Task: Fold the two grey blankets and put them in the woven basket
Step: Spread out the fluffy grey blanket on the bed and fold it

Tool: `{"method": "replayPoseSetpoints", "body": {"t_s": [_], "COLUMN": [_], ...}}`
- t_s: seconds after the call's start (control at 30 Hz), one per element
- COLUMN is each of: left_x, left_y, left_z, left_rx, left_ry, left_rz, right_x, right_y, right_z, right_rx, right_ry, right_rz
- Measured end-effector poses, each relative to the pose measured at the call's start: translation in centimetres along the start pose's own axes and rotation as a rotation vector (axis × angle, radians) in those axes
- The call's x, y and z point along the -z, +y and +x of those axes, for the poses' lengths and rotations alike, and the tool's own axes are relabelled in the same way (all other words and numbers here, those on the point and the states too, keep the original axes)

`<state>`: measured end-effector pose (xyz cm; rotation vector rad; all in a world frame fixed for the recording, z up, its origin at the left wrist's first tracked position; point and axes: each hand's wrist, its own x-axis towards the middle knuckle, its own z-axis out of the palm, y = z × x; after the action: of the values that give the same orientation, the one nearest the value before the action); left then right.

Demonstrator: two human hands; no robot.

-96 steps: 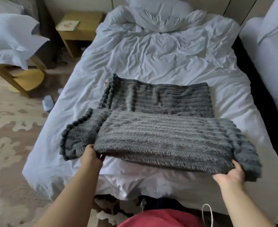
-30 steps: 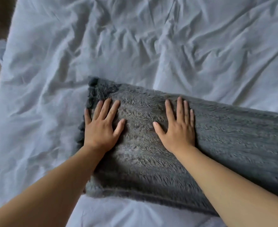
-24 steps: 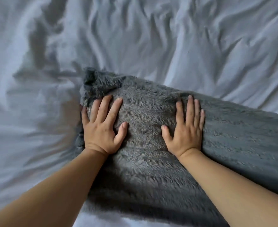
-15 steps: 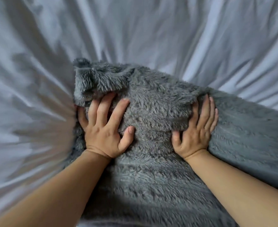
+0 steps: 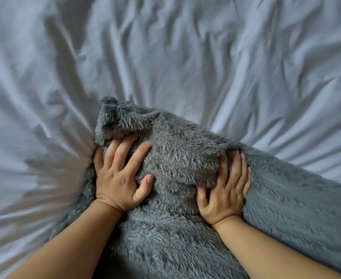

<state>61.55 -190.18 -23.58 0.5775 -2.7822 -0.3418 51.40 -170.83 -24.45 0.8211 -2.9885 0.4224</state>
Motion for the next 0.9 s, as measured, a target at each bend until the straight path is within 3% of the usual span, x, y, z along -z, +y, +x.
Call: {"method": "replayPoseSetpoints", "body": {"t_s": [0.1,0.23,0.33,0.43,0.53,0.63,0.77,0.9], "left_x": [3.2,8.9,11.5,11.5,8.7,5.4,3.2,1.1], "left_y": [1.4,5.6,11.2,19.3,26.9,32.1,36.0,38.5], "left_z": [0.6,2.1,2.4,1.1,-1.9,-3.8,-2.3,-0.2], "left_rx": [0.062,0.241,0.293,0.162,0.100,0.212,0.349,0.123], "left_ry": [-0.146,-0.390,-0.402,-0.409,-0.528,-0.585,-0.507,-0.495], "left_rz": [0.073,0.187,0.190,0.112,0.063,0.116,0.098,0.047], "right_x": [2.2,7.6,10.9,14.6,16.9,18.6,20.8,22.6], "right_y": [-0.8,-1.4,1.2,5.4,10.8,17.0,24.4,30.3], "right_z": [0.3,0.9,0.3,-1.7,-3.9,-5.0,-6.0,-6.5], "right_rx": [-0.018,-0.064,-0.004,0.045,0.058,-0.029,-0.148,-0.311], "right_ry": [-0.077,-0.327,-0.477,-0.445,-0.368,-0.315,-0.272,-0.275], "right_rz": [-0.017,0.059,0.167,0.158,0.086,0.046,-0.067,-0.259]}}
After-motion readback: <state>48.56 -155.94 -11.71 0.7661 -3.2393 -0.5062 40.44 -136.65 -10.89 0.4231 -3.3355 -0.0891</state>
